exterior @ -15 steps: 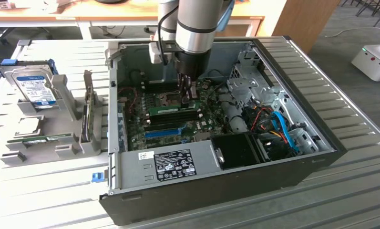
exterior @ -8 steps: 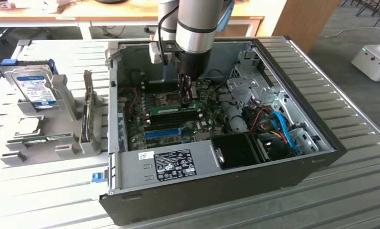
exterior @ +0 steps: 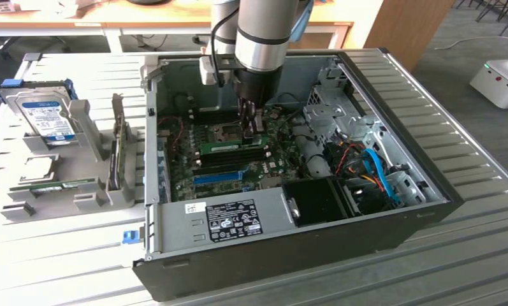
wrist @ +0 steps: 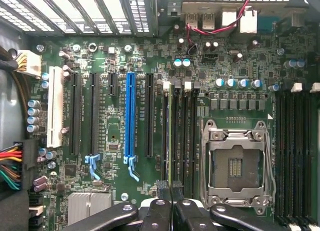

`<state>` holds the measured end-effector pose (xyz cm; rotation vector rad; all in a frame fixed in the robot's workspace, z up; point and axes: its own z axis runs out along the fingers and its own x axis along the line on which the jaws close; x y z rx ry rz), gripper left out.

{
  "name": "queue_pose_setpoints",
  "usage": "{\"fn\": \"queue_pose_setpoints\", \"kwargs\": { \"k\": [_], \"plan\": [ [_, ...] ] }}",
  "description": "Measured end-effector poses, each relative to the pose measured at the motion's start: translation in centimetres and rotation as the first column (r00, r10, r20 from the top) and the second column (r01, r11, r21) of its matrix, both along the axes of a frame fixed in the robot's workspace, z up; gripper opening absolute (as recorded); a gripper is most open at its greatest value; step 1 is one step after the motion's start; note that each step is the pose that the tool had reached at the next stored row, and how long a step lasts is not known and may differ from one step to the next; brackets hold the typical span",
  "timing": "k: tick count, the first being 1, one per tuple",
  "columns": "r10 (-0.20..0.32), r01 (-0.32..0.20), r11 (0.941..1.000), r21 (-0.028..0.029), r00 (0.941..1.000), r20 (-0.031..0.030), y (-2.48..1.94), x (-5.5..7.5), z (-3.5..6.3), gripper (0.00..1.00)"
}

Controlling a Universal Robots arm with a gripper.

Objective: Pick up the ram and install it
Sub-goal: 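Insert the ram into the slot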

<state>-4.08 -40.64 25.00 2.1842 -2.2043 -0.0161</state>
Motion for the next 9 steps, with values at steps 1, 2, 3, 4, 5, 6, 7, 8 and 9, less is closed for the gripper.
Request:
{"fn": "queue_pose_setpoints", "kwargs": {
  "k": [1,2,3,4,5,6,7,8,9],
  "plan": [
    [-0.003,0.003,1.0000,0.0000,1.0000,0.0000,0.00,0.00,-0.01,0.12],
    [-0.004,0.004,1.0000,0.0001,1.0000,0.0000,0.00,0.00,-0.01,0.12],
    [-0.004,0.004,1.0000,0.0000,1.0000,0.0000,0.00,0.00,-0.01,0.12],
    [-0.005,0.005,1.0000,0.0000,1.0000,0.0000,0.00,0.00,-0.01,0.12],
    [-0.006,0.006,1.0000,0.0000,1.0000,0.0000,0.00,0.00,-0.01,0.12],
    [-0.007,0.007,1.0000,0.0000,1.0000,0.0000,0.00,0.00,-0.01,0.12],
    [-0.007,0.007,1.0000,0.0000,1.0000,0.0000,0.00,0.00,-0.01,0.12],
    [-0.008,0.008,1.0000,0.0000,1.0000,0.0000,0.00,0.00,-0.01,0.12],
    [-0.008,0.008,1.0000,0.0000,1.0000,0.0000,0.00,0.00,-0.02,0.12]
  ]
}}
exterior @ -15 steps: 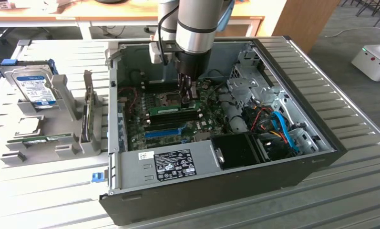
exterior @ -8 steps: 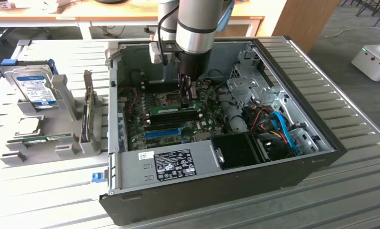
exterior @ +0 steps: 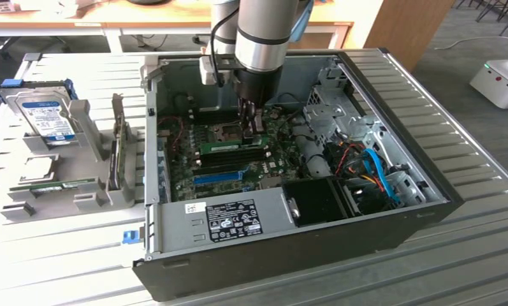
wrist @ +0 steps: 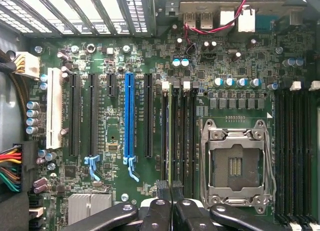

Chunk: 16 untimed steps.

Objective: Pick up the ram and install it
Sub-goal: 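Insert the ram into the slot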

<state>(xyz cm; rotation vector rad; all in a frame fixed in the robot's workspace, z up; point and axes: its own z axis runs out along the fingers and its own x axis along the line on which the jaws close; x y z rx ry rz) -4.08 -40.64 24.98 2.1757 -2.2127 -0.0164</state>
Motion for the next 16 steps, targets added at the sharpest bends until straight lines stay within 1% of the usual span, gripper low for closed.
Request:
{"fn": "queue_pose_setpoints", "kwargs": {
  "k": [3,11,16],
  "plan": [
    [0.000,0.000,1.0000,0.0003,1.0000,0.0001,0.00,0.00,-0.04,0.12],
    [0.000,0.000,1.0000,0.0001,1.0000,0.0001,0.00,0.00,-0.56,0.12],
    [0.000,0.000,1.0000,0.0000,1.0000,0.0000,0.00,0.00,-0.59,0.12]
  ]
}}
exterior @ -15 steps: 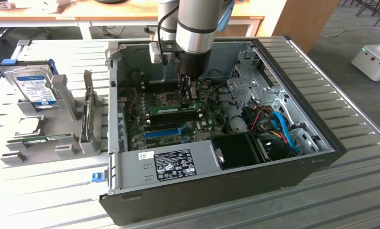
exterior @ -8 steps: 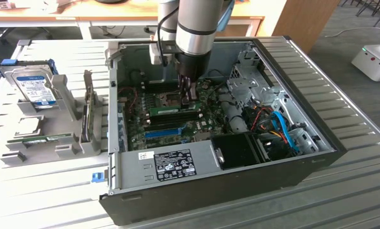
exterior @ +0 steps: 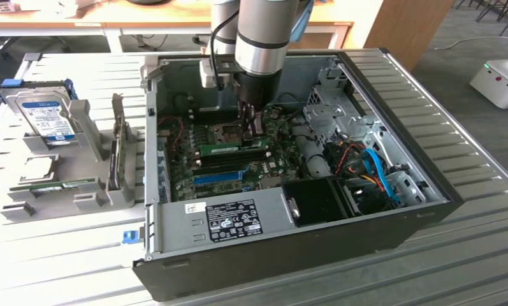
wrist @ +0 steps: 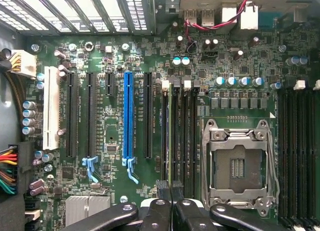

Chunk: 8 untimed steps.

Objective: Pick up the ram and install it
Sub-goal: 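Insert the ram into the slot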

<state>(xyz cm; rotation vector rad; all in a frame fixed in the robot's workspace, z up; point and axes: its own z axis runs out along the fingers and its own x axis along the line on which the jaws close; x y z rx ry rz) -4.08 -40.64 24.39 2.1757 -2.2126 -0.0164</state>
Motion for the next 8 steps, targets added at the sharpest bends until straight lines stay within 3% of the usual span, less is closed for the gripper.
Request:
{"fn": "queue_pose_setpoints", "kwargs": {
  "k": [8],
  "plan": [
    [-0.002,0.002,1.0000,0.0008,1.0000,0.0000,0.00,0.10,-0.04,0.12]
  ]
}}
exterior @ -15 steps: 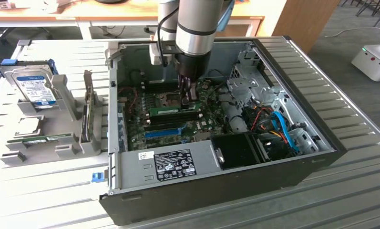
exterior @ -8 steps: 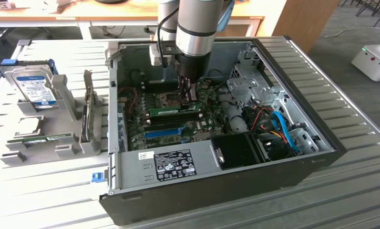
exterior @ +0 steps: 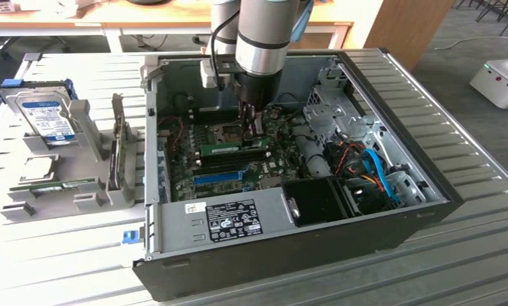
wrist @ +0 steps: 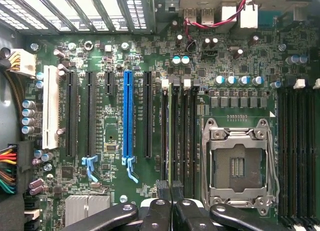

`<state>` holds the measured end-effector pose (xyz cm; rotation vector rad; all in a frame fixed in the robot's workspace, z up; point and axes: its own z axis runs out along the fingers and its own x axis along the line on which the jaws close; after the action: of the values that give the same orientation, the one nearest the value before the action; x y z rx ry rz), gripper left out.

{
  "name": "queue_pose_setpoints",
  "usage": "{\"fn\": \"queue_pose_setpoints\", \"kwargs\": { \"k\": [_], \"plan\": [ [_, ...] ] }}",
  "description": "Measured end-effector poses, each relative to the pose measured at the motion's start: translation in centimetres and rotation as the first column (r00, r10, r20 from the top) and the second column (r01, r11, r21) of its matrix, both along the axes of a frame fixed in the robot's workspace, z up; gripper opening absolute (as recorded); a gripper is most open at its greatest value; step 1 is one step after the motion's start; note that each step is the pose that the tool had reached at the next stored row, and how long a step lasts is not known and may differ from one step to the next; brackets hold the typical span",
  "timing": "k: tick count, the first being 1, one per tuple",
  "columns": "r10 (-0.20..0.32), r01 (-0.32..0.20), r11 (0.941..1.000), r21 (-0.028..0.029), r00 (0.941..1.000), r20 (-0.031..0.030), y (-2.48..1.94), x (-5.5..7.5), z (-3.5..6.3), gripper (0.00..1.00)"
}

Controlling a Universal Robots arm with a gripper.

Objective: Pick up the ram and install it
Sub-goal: 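Insert the ram into the slot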

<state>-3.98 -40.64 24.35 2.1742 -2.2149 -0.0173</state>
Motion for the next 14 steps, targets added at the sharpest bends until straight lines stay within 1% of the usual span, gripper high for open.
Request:
{"fn": "queue_pose_setpoints", "kwargs": {
  "k": [10,14],
  "plan": [
    [-0.004,0.004,1.0000,0.0001,1.0000,0.0000,0.00,0.00,-0.01,0.12],
    [-0.004,0.004,1.0000,0.0004,1.0000,0.0000,0.00,0.00,-0.26,0.12]
  ]
}}
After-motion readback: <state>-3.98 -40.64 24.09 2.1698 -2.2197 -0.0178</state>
